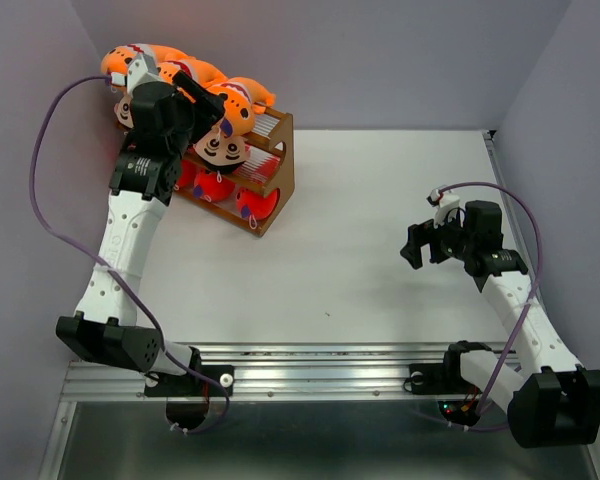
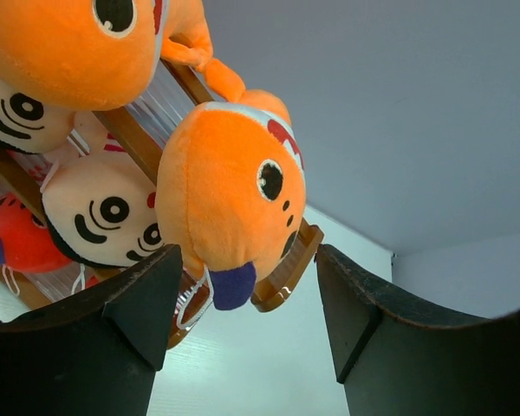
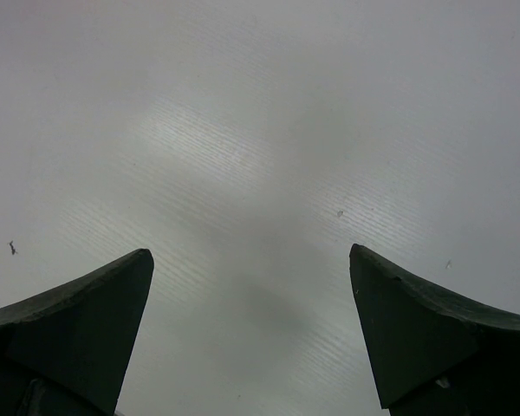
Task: Place and organize the stuffed toys onto the shelf
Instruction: Place the stuffed toy onto shelf
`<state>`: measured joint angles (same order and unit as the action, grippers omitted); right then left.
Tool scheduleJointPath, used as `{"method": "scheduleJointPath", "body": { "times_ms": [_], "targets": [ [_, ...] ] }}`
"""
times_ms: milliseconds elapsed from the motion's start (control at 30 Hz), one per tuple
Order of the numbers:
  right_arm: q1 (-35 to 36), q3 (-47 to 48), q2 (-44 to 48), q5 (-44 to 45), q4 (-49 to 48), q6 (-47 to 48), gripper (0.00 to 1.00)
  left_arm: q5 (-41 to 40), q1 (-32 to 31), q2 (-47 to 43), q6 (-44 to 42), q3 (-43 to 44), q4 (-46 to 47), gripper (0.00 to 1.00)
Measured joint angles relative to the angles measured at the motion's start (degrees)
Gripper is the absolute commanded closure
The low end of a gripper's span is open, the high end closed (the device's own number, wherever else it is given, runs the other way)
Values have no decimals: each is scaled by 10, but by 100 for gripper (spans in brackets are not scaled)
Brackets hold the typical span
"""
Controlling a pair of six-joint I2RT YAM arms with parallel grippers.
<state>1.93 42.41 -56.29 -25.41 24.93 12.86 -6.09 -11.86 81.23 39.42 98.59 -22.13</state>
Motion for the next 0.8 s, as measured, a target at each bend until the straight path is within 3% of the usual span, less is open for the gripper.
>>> {"method": "scheduleJointPath", "body": {
  "times_ms": [100,133,200,233,367,600,800],
  "targets": [
    [0,0,0,0,0,0,0,-1,0,-23,-10,-8,0,22],
    [0,0,0,0,0,0,0,-2,0,-34,-18,-14,2,14],
    [0,0,0,0,0,0,0,-4,1,-63,-38,-28,3,12],
    [0,0,0,1,0,0,0,-3,1,-80,-56,-37,8,5],
    [-2,0,1,10,0,0,0,15,2,-178,-137,-102,45,1],
    [-9,0,5,36,-14,-21,0,75,3,-396,-226,-314,125,1],
    [-9,3,2,129,-36,-66,0,85,3,-521,-250,-511,155,1]
  ]
}}
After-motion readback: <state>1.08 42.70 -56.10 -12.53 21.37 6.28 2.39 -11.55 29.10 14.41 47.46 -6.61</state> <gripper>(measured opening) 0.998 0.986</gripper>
